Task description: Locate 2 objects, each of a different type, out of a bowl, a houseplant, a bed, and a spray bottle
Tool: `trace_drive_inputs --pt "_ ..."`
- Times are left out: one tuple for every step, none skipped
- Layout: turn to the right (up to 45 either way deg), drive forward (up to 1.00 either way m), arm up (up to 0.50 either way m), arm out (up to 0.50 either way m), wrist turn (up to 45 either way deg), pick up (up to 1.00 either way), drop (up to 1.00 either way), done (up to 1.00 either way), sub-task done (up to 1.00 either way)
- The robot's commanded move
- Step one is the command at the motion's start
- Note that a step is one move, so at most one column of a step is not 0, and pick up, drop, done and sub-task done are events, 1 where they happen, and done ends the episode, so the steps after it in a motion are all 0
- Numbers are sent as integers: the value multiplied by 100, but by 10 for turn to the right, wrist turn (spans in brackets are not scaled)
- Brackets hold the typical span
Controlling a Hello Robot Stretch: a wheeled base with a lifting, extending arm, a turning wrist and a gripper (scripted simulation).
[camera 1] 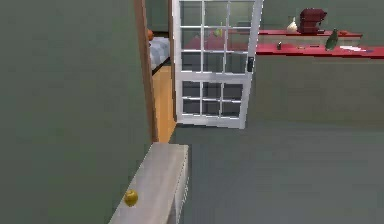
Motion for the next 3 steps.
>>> trace_drive_inputs --pt "240 0 0 0 0 0 0 0 0" --pt "0 20 0 0 0 0 0 0 0" --pt "-90 0 0 0 0 0 0 0 0"
